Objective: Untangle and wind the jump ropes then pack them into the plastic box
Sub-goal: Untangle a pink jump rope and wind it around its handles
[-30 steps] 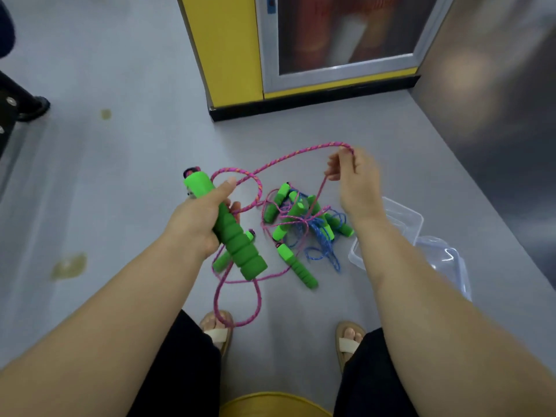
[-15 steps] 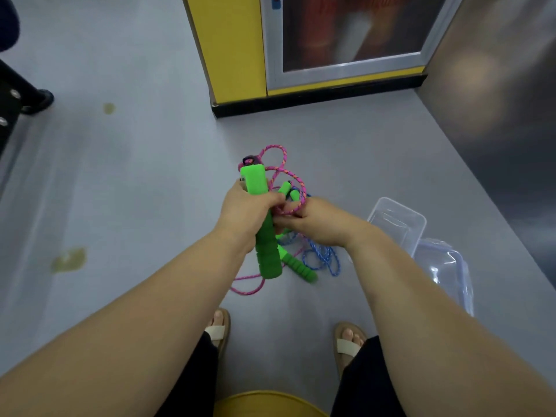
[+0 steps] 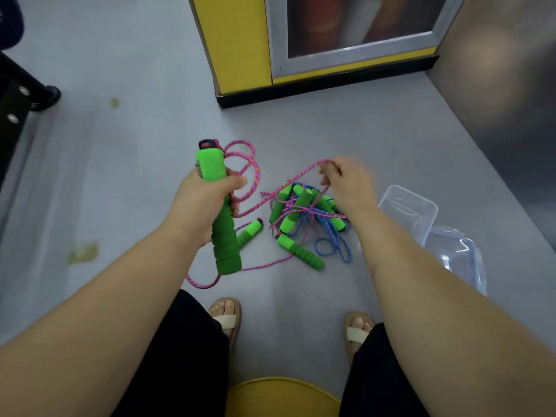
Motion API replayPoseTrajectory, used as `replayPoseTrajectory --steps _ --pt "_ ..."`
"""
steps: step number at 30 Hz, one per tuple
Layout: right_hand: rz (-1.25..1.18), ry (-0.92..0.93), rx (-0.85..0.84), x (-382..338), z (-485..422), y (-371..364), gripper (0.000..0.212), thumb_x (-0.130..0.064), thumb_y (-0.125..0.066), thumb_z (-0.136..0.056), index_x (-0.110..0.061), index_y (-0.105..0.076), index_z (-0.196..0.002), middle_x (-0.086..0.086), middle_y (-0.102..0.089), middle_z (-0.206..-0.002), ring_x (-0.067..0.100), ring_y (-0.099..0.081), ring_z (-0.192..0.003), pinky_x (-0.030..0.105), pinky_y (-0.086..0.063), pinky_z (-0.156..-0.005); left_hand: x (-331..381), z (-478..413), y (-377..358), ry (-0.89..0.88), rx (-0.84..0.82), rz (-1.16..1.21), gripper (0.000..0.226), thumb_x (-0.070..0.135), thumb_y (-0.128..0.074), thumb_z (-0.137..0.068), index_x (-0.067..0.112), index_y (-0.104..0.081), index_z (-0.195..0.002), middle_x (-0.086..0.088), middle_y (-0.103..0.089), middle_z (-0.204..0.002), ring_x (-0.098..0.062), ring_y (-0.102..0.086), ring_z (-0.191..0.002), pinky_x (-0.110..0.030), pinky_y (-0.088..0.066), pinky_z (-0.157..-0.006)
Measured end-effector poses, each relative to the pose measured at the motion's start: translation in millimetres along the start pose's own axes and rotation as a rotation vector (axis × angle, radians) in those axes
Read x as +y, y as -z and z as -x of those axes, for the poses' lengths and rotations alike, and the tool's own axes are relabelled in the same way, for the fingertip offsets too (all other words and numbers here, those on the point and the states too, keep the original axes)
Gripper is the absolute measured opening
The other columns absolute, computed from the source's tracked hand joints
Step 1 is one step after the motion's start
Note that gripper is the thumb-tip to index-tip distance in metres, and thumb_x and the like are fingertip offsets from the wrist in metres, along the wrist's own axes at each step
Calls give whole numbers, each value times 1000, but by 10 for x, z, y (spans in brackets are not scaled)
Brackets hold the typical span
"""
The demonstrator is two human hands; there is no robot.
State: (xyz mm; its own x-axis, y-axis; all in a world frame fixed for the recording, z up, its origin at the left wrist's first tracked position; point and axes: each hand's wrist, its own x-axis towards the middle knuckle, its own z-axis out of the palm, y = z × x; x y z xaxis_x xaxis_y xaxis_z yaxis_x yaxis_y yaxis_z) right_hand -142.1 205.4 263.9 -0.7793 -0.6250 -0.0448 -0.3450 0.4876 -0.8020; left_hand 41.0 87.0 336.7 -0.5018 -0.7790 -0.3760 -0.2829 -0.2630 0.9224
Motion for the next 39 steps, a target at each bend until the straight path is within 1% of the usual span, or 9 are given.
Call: replayPoseTrajectory --steps 4,9,13,18,21,26,29,33,39 --pt "-263 325 142 -505 140 242 15 -23 -52 -92 -23 -67 -90 -19 -52 -56 2 -51 -54 15 -42 -55 41 39 -230 -17 -85 4 32 19 -79 -71 11 -55 -90 -2 -51 -63 -12 -46 -45 -25 -44 -47" --pt "367 384 -173 -555 214 318 23 -28 -50 -95 -14 -64 -83 -9 -45 -58 21 -48 -67 32 -30 -58 114 75 -538 -3 -162 -101 55 37 -85 -61 9 -58 -100 -9 -66 -82 -11 -50 -50 -24 -44 -48" --pt "513 468 -260 -484 203 264 22 -27 -53 -92 -11 -66 -97 11 -66 -86 29 -59 -84 35 -44 -69 101 120 -589 21 -147 -191 30 13 -80 -68 12 -56 -85 -1 -63 -65 -5 -50 -41 -18 -42 -43" --pt "-96 123 -455 -386 212 335 11 -27 -56 -92 -18 -62 -93 -3 -61 -73 3 -52 -64 9 -40 -61 255 188 -488 -52 -188 201 15 -4 -57 -82 8 -56 -73 0 -60 -52 -12 -52 -45 -21 -42 -46" --pt "103 11 -527 -86 249 169 22 -30 -51 -95 -12 -62 -100 1 -61 -89 12 -53 -82 19 -39 -67 375 201 -399 -122 -261 355 13 -1 -59 -81 8 -53 -75 -1 -59 -54 -12 -54 -46 -20 -45 -47" --pt "79 -129 -294 177 255 70 26 -20 -46 -97 -9 -63 -80 1 -57 -67 10 -53 -62 26 -37 -66 242 80 -164 25 -31 325 18 -1 -55 -86 10 -51 -73 4 -57 -45 -8 -48 -38 -20 -41 -44" --pt "-73 -59 -48 -155 101 250 27 -17 -45 -97 -1 -66 -94 -6 -48 -58 1 -49 -48 29 -42 -65 137 3 -67 253 63 440 19 0 -53 -86 9 -51 -70 3 -54 -40 -7 -49 -35 -15 -41 -41" --pt "-26 246 72 -792 127 465 24 -21 -50 -95 -8 -69 -99 -2 -63 -84 10 -54 -80 22 -37 -73 223 39 -114 347 107 686 16 1 -49 -86 11 -49 -74 1 -51 -39 -8 -51 -35 -14 -42 -42" --pt "484 360 -378 -1209 448 448 25 -34 -45 -96 -18 -65 -94 0 -56 -76 19 -49 -76 30 -23 -60 331 235 -277 1 -75 368 20 6 -69 -80 12 -52 -89 -1 -59 -64 -6 -56 -45 -20 -44 -46"
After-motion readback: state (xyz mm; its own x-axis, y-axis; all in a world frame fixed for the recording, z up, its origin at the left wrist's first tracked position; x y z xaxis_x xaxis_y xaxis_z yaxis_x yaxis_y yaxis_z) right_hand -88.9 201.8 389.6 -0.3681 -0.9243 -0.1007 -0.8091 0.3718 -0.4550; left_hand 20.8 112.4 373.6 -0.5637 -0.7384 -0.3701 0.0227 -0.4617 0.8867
